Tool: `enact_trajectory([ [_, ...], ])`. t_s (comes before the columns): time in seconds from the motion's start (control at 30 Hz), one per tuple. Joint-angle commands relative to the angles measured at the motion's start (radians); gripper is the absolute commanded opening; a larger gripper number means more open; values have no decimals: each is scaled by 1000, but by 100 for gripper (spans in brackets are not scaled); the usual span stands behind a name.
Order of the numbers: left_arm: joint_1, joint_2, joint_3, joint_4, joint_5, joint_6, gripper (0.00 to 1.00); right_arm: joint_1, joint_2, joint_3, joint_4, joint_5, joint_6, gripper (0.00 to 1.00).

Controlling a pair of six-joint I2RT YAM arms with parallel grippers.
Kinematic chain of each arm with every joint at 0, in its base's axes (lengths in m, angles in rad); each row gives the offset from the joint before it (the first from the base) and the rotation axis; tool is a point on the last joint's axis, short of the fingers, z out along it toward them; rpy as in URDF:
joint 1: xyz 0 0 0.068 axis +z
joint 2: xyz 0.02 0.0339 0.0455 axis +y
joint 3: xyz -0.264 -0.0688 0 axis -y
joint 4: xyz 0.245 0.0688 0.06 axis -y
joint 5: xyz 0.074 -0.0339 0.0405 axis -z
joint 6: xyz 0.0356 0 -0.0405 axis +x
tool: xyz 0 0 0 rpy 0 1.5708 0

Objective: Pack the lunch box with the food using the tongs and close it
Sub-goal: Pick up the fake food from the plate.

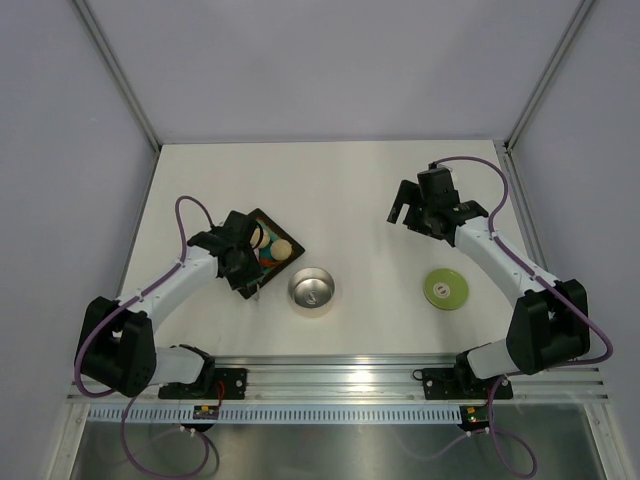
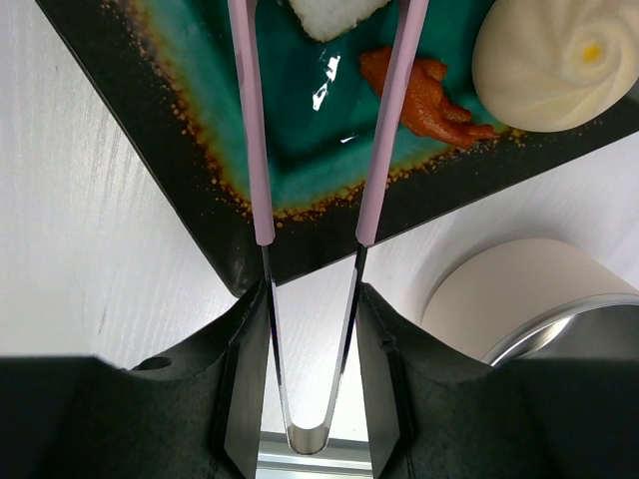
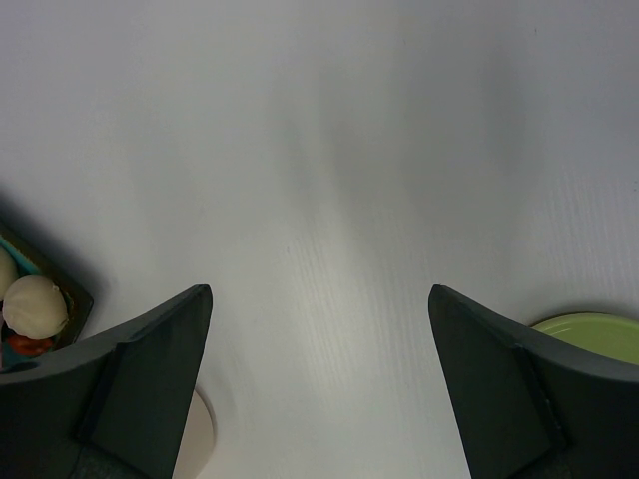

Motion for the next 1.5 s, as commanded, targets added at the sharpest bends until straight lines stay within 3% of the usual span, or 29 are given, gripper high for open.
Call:
enact_trajectory([
  [0.0,3,-21,39,17,-66,-12,22,3,0,9,32,-6,7,97],
  [0.2,3,-67,50,-19,-61,11,0,3,-2,10,32,-6,7,97],
  [0.57,3,-187,41,-121,-34,123,0,2,1,12,38,-20,16,97],
  [1.47,-36,-230,235,-290,74,333,0,3,-25,16,23,-7,18,97],
])
